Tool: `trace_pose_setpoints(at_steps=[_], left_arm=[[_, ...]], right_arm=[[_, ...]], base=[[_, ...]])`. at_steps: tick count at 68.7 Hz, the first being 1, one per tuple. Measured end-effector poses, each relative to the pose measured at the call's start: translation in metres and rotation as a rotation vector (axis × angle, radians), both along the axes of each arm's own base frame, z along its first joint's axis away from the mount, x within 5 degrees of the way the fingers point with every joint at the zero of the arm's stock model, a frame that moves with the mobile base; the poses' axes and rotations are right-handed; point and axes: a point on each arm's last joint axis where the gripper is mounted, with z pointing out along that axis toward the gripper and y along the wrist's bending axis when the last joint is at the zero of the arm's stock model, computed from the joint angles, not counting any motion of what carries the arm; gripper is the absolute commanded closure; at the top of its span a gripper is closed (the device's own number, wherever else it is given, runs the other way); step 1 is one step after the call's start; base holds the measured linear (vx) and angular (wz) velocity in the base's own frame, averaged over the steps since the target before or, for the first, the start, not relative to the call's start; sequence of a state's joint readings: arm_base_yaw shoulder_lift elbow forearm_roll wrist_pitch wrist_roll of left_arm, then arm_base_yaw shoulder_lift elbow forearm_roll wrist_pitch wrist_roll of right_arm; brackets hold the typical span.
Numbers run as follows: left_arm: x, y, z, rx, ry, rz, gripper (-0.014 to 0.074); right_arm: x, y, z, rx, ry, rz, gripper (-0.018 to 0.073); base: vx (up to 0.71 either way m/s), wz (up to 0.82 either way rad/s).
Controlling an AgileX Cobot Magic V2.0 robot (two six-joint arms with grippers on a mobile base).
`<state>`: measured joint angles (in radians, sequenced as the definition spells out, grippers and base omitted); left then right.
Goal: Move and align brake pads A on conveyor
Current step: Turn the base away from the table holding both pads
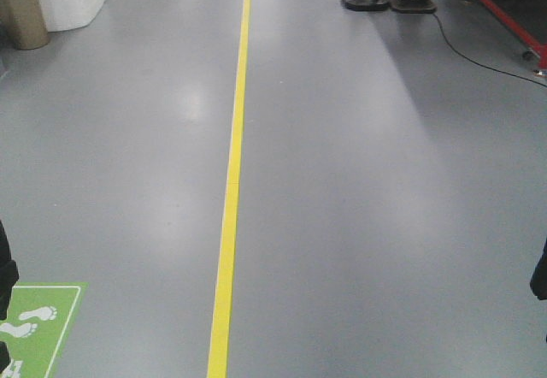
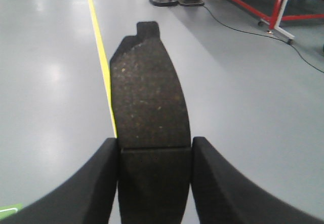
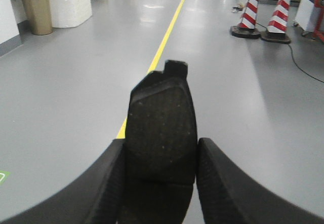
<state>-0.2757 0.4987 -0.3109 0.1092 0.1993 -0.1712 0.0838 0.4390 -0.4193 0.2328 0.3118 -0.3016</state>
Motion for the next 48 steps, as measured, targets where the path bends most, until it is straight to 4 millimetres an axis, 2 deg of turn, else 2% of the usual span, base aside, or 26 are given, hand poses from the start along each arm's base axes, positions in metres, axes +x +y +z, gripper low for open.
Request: trace_pose_setpoints(at_steps=[24, 48], left_arm=[[0.0, 0.0, 0.0, 0.0, 0.0, 0.0, 0.0603], [0.0, 0.0, 0.0, 0.0, 0.0, 0.0, 0.0603]], right_arm=[[0.0, 0.0, 0.0, 0.001, 0.0, 0.0, 0.0564], [0.0, 0.0, -0.0001, 0.001, 0.001, 0.0, 0.0564]], base=[[0.23, 0.12], [0.42, -0.06]])
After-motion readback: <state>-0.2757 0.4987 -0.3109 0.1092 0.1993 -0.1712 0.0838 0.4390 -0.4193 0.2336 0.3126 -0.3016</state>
